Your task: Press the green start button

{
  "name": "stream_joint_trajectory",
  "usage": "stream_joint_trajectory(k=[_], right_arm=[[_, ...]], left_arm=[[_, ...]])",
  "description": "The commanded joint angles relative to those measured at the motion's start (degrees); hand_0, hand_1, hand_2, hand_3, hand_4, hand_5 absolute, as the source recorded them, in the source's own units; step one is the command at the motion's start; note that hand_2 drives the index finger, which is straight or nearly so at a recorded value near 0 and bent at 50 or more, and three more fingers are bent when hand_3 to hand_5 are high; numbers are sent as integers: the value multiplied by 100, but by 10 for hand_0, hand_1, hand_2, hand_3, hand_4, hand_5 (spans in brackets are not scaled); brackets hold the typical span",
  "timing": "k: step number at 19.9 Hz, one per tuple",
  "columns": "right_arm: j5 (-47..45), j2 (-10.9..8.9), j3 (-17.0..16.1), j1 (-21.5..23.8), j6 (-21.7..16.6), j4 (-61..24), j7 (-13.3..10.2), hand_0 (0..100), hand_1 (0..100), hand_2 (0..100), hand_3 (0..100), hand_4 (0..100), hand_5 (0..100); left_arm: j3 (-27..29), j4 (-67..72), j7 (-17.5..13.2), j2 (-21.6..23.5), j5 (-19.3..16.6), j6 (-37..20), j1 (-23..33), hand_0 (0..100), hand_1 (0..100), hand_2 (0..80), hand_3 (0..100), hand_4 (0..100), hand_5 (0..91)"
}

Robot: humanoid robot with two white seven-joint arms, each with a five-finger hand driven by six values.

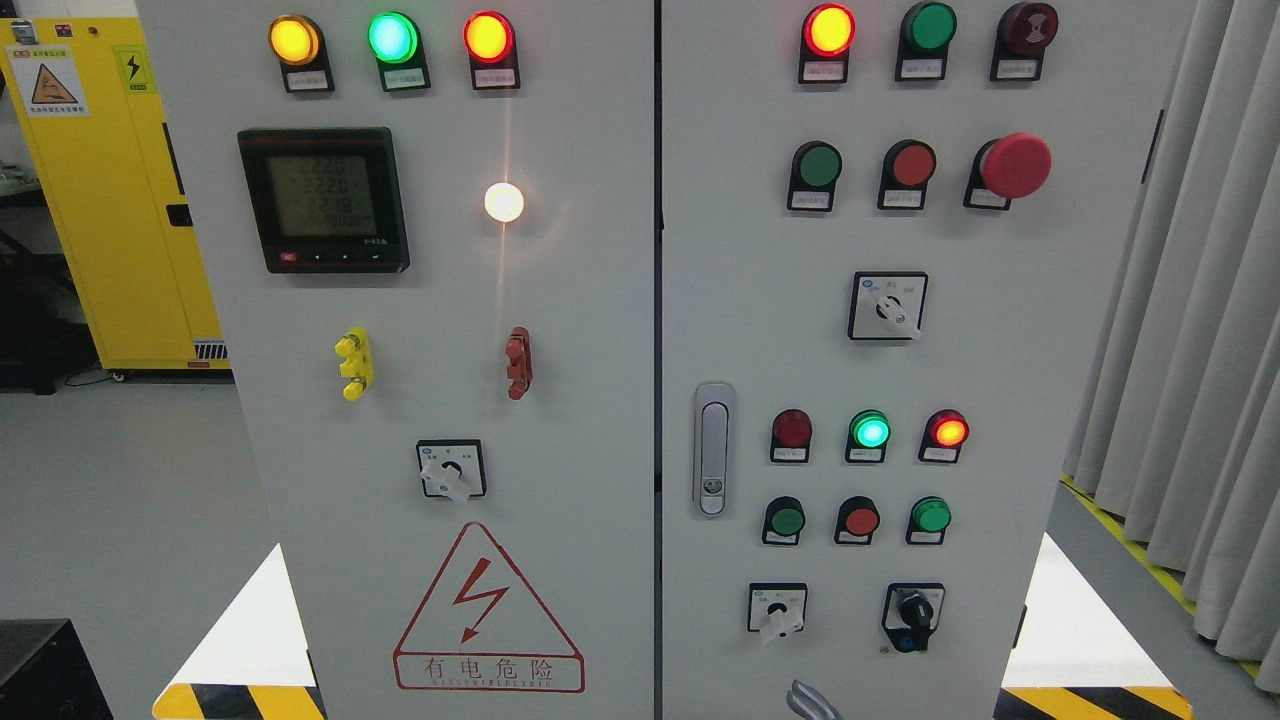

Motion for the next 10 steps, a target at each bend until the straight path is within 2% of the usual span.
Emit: stream_joint_trajectory(k=[1, 2, 3, 4, 5, 7, 8, 10], right_arm=[[1815, -29, -578, -343, -4, -281, -69, 478, 902, 0, 334, 404, 361], [2079, -29, -675, -501, 5, -272, -69, 475, 909, 0, 381, 461, 411], [2282, -29, -737, -651, 22, -237, -69, 496, 959, 0, 628, 717, 695], [2432, -29, -763, -765, 31, -202, -69, 512, 967, 0, 652, 731, 715], [2494, -29, -764, -854, 49, -132, -69, 536, 984, 0, 780, 853, 842], [2512, -29, -764, -1003, 180, -79, -112, 529, 986, 0, 814, 895, 902], [2512, -29, -764, -1082, 311, -70, -121, 467, 988, 0, 858, 929, 997], [2512, -46, -755, -1301, 540, 17, -113, 501, 993, 0, 870, 935, 1000]], left_arm=[[0, 3, 2, 0, 0, 4, -1, 120, 556, 0, 0, 0, 0], [0, -6, 2, 0, 0, 4, -2, 120, 556, 0, 0, 0, 0], [0, 3, 2, 0, 0, 4, -2, 120, 556, 0, 0, 0, 0], [0, 3, 2, 0, 0, 4, -2, 120, 556, 0, 0, 0, 0], [0, -6, 2, 0, 0, 4, -2, 120, 556, 0, 0, 0, 0], [0, -6, 2, 0, 0, 4, -2, 120, 556, 0, 0, 0, 0], [0, 3, 2, 0, 0, 4, -2, 120, 556, 0, 0, 0, 0], [0, -6, 2, 0, 0, 4, -2, 120, 556, 0, 0, 0, 0]])
